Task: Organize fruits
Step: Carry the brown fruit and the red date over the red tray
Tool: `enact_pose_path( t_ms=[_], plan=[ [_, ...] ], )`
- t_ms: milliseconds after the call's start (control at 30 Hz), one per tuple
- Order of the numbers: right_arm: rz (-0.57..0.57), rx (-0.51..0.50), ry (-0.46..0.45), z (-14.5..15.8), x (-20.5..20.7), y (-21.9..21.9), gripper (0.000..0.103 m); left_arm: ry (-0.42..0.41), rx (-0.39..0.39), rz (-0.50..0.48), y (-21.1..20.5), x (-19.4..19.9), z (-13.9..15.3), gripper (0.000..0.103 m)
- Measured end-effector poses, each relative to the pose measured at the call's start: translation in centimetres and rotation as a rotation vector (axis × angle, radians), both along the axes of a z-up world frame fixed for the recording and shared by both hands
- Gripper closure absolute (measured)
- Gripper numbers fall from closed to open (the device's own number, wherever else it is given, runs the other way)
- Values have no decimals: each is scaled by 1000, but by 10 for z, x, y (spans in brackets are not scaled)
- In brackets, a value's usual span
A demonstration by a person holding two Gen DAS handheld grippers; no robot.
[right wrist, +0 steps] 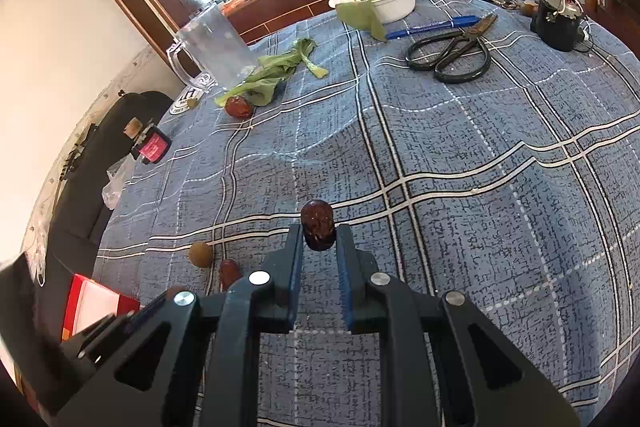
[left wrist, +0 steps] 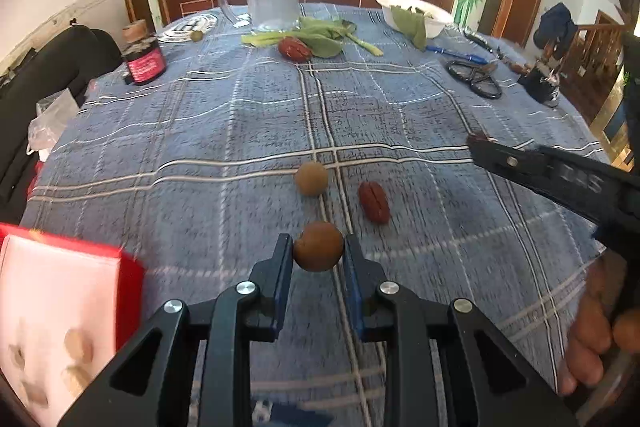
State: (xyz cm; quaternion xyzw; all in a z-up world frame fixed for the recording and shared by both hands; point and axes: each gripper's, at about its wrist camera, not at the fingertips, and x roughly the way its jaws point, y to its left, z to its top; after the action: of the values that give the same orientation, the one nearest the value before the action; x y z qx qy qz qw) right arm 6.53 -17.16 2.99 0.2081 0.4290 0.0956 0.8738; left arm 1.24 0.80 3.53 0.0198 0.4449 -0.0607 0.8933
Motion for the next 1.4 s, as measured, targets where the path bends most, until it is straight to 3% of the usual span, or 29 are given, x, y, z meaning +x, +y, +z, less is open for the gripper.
enact_pose_path(
  t_ms=[233,467,867,1400],
  plan=[
    [36,39,2,3,-7,11,85,-110,67,48,11,-37,19,79],
    [104,14,-33,9,-17,36,84,-197,122,78,19,-61,36,79],
    [195,-44,-90,16,-34,72,84,-217,121,112,42,-82,45,79],
    [230,-105,-83,8,-40,90,84,-203,81,181,87,-102,44,79]
  ],
)
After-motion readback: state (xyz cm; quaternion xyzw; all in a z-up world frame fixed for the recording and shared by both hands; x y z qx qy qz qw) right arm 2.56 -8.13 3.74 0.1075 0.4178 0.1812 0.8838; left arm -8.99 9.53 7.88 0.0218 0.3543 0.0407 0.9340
